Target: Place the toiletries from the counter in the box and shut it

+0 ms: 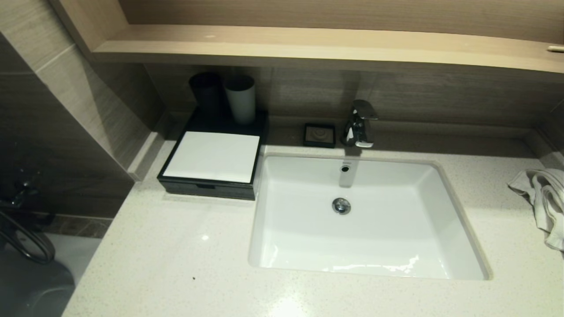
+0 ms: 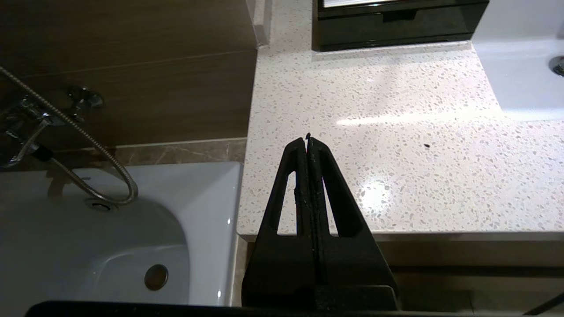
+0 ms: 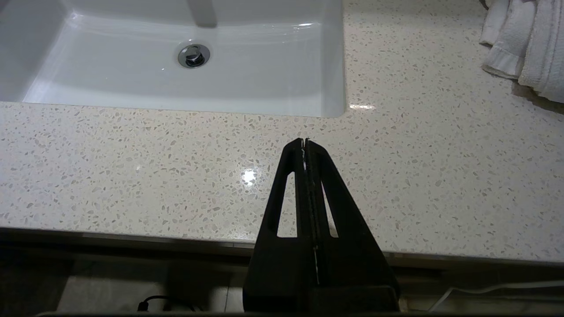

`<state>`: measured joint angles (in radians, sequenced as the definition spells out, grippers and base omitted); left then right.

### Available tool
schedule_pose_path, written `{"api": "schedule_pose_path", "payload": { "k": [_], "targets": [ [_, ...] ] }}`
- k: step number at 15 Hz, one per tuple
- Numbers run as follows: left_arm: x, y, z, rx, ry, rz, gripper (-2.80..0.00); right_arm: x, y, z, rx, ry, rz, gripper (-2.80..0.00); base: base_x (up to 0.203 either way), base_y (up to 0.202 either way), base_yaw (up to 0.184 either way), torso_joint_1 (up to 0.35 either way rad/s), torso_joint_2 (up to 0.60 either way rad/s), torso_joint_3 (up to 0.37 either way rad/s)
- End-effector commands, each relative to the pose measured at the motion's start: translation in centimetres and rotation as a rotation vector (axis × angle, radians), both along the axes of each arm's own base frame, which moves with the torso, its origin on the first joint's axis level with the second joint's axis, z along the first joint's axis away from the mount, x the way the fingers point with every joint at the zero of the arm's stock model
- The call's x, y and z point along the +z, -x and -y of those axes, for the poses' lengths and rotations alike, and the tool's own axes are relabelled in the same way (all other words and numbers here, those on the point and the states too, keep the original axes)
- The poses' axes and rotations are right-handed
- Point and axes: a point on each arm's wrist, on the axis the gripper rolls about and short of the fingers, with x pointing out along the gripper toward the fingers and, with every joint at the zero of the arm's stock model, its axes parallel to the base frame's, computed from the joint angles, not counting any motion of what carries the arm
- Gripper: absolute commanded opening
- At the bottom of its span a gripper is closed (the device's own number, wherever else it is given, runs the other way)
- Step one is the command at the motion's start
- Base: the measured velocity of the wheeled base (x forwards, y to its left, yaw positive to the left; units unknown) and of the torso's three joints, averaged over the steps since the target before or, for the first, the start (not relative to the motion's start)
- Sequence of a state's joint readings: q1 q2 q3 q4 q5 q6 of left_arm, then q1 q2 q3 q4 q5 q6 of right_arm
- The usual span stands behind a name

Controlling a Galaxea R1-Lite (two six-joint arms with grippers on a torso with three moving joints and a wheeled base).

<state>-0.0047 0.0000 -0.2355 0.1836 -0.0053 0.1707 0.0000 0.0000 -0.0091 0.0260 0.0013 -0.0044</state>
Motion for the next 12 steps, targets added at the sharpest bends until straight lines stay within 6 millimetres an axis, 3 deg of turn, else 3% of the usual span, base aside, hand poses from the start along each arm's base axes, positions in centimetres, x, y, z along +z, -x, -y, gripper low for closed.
{"api": "schedule_pose_path", "payload": {
  "k": [1, 7, 12],
  "targets": [
    [-0.6, -0.3, 0.0, -0.01, -0.001, -0.023, -2.8, 0.0, 0.0, 0.0, -0.001, 0.0, 0.0, -2.8, 0.0, 0.0, 0.0, 0.0, 0.0, 0.0],
    [-3.1, -1.4, 0.0, -0.007, 0.023, -0.097, -2.8, 0.0, 0.0, 0.0, 0.0, 0.0, 0.0, -2.8, 0.0, 0.0, 0.0, 0.0, 0.0, 0.0],
    [-3.7, -1.9, 0.0, -0.009, 0.024, -0.076, -2.8, 0.0, 0.0, 0.0, -0.001, 0.0, 0.0, -2.8, 0.0, 0.0, 0.0, 0.0, 0.0, 0.0]
  ]
}}
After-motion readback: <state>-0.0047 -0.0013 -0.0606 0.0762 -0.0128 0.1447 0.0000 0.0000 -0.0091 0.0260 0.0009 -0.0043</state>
